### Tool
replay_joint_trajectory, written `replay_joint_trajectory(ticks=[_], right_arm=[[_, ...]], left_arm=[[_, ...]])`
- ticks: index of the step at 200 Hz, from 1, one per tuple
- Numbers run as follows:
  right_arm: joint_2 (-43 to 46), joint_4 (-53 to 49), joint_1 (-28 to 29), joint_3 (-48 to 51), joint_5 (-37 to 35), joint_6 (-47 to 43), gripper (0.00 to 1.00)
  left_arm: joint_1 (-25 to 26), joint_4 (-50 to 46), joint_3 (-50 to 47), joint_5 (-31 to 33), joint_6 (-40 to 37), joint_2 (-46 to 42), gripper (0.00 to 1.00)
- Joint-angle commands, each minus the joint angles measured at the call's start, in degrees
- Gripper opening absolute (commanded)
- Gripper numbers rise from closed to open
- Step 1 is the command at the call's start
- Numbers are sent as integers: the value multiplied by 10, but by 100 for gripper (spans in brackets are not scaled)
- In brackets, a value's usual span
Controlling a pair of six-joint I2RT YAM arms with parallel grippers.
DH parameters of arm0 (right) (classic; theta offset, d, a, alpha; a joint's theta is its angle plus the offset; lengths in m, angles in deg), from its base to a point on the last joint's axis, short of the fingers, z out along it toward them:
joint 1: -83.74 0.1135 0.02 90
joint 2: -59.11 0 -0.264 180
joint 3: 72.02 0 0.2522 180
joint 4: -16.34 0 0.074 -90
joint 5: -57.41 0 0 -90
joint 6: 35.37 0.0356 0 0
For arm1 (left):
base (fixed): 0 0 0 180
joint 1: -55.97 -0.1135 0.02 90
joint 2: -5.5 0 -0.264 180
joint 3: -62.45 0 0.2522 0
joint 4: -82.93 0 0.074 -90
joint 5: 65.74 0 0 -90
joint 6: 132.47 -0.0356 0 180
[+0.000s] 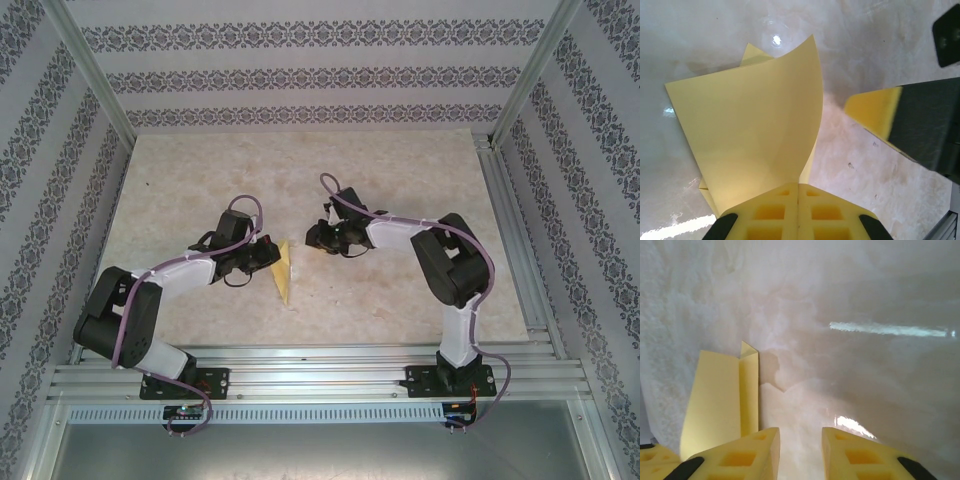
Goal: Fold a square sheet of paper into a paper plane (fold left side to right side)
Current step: Fold the wing for the fifth time at the center of the table.
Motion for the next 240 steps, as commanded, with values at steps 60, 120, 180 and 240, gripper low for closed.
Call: replay_joint_trajectory(ticks=[60,120,180,240], right_arm=[[56,147,57,74,61,96,26],[65,210,107,119,60,138,14],[36,262,141,123,61,177,13],[40,237,145,125,43,162,15]], left_arm=[[-7,-22,-16,14,-33,-17,0],[-16,1,-22,10,-32,4,0],[-22,21,-31,12,-33,28,0],[-37,56,-57,8,-32,51,0]])
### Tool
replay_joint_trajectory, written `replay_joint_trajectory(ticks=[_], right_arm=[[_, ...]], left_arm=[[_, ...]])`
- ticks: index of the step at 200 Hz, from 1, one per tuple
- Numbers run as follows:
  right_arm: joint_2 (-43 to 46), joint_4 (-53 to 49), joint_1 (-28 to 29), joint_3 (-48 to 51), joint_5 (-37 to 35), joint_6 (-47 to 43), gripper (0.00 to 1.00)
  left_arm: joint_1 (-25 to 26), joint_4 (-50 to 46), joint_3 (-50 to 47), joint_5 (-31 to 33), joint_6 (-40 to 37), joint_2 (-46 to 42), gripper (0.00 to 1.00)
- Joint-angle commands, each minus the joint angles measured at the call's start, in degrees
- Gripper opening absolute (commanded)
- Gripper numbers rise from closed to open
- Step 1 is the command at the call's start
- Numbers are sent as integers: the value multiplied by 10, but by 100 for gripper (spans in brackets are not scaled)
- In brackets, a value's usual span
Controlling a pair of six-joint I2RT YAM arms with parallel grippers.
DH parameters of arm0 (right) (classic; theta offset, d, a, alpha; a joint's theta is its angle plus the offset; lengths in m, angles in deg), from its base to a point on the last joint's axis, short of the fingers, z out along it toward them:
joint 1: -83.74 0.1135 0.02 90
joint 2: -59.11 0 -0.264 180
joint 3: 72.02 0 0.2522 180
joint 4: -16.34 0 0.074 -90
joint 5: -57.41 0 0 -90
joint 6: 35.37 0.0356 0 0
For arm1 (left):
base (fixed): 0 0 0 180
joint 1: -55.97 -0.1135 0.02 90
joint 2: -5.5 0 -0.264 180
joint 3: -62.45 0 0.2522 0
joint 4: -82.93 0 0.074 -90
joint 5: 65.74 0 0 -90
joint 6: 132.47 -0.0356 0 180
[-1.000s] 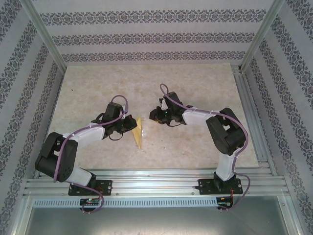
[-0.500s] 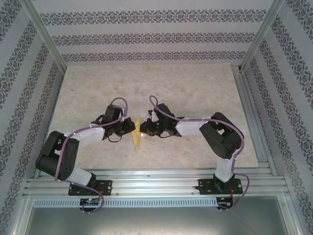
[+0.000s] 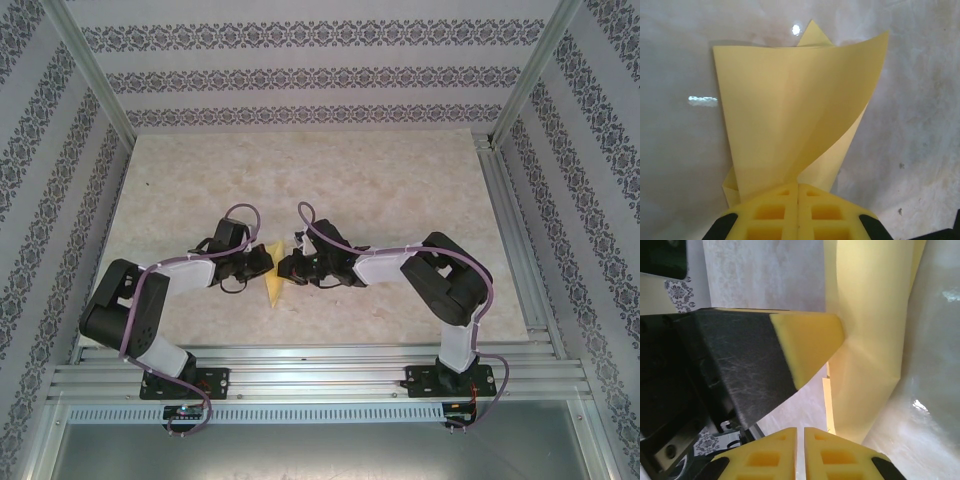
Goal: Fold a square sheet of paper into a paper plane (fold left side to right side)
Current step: Fold the wing for the fifth time at the center of the table.
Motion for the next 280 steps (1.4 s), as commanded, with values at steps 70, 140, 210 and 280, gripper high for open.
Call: replay_joint_trajectory(ticks=[70,140,210,280], right_arm=[[82,-267,63,-44,-219,-113,45],[6,-350,135,-139,-315,-97,49],[-51,-395,139,-195,-319,-130,45],[-34,-392,123,-174,-322,-140,23]], left_arm=[[-12,32,7,-17,1,0,0],[-12,38,6,-21,2,6,0],[-13,36,13,-26,2,12,0],[-9,30,31,-37,3,4,0]])
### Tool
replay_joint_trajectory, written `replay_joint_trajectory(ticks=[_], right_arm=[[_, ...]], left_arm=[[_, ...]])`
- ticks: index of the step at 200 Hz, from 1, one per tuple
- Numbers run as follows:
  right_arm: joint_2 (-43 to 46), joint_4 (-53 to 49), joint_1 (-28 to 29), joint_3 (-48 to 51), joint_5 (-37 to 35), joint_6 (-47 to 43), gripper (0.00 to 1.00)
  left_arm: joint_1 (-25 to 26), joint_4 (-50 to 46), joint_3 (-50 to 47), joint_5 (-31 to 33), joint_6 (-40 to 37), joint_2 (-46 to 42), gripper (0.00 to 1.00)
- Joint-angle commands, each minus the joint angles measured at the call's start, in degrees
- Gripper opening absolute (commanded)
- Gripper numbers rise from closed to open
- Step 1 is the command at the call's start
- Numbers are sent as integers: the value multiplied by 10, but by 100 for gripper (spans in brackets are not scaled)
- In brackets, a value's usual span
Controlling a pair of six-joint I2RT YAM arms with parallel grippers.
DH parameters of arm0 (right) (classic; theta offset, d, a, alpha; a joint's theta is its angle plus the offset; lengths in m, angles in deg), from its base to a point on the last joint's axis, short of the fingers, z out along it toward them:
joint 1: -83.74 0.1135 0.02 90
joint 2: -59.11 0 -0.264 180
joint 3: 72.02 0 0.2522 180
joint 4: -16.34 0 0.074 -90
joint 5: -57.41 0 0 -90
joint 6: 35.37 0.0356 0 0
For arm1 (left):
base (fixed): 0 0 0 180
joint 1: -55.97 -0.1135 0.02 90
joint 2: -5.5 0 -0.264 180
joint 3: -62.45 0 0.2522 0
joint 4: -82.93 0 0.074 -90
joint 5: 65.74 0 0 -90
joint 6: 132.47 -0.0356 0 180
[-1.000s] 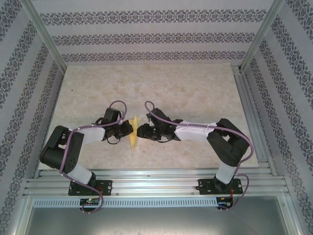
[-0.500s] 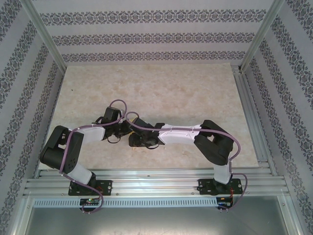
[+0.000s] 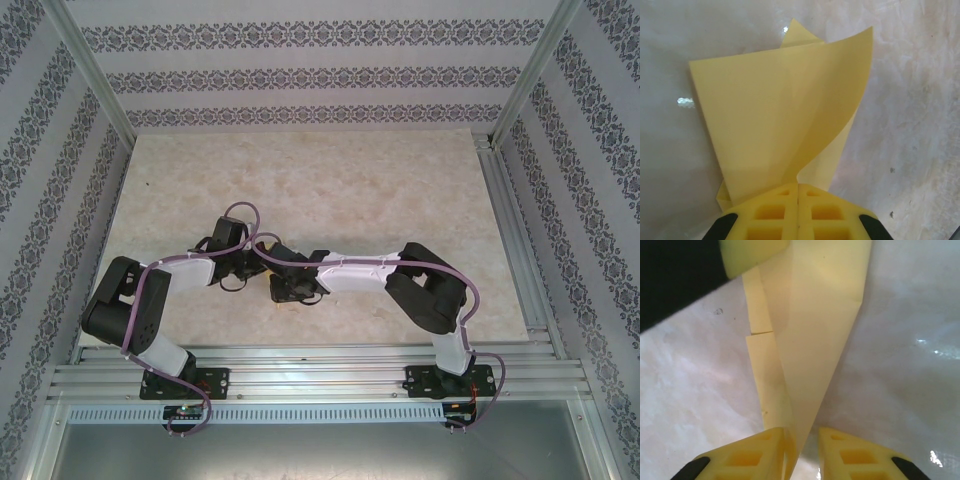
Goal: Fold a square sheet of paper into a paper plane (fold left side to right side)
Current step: Fold the wing for the fifth time at the center of the table.
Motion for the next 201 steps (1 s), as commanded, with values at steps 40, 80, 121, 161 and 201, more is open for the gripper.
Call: replay_joint_trajectory(ticks=[40,80,121,161,201], right_arm=[[106,86,-49,97,11,-16,38],[265,79,-107,192,36,-48,56],[401,29,-222,266,68,-83,59],[464,-1,-347,296,119,-121,56],[469,7,-380,312,146,-134,55]], left_arm=[[43,9,71,-13,12,32,0],[85,-10,136,13,27,59,0],[135,-28,211,30,36,97,0],[170,-82,293,38,25,98,0],[179,-110,307,59,18,90,0]])
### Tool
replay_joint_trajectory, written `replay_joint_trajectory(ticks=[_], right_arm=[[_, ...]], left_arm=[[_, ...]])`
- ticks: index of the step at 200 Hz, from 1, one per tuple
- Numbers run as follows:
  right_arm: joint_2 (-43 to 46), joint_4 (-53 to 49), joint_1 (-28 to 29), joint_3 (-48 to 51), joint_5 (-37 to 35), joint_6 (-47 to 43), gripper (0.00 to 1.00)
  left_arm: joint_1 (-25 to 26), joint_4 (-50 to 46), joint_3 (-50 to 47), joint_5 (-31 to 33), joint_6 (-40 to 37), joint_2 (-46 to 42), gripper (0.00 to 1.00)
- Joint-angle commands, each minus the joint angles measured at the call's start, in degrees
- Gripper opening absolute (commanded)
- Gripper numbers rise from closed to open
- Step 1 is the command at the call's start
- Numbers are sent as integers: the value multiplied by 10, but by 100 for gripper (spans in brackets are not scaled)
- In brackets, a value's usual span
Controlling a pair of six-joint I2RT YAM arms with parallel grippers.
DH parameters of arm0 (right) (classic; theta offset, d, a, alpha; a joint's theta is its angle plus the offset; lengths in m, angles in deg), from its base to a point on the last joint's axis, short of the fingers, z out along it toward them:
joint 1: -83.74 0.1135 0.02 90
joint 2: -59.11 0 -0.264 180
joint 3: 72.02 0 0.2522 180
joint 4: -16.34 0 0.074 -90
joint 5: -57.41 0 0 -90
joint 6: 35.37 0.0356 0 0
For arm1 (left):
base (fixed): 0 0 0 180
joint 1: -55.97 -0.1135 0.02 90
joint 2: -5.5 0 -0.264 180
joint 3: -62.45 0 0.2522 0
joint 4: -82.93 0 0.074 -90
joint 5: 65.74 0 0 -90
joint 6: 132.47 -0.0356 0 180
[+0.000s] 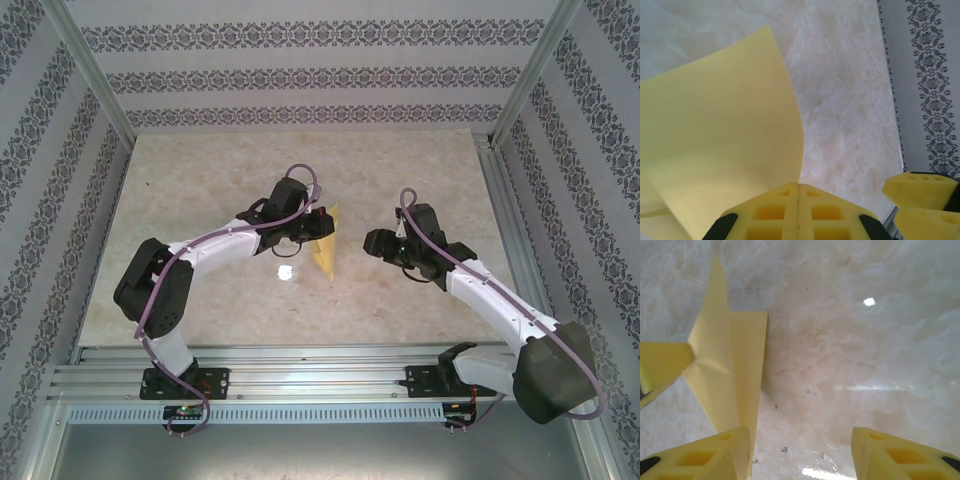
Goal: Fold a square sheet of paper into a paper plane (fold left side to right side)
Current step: Fold the wing for the fifth time at the center of the table.
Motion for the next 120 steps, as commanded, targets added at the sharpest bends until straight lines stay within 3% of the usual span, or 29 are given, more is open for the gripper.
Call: replay_joint_trajectory(ticks=[1,62,85,120], right_arm=[[6,2,-11,17,42,-22,55],[-42,77,5,40,82,3,45],[-77,137,25,45,102,36,38],[-137,256,33,60,131,107,37]], left_arm=[[6,-41,3,24,-12,-9,0],[6,28,-78,22,10,14,0],[2,40,-96,23,9,15,0],[1,49,-94,12,4,18,0]])
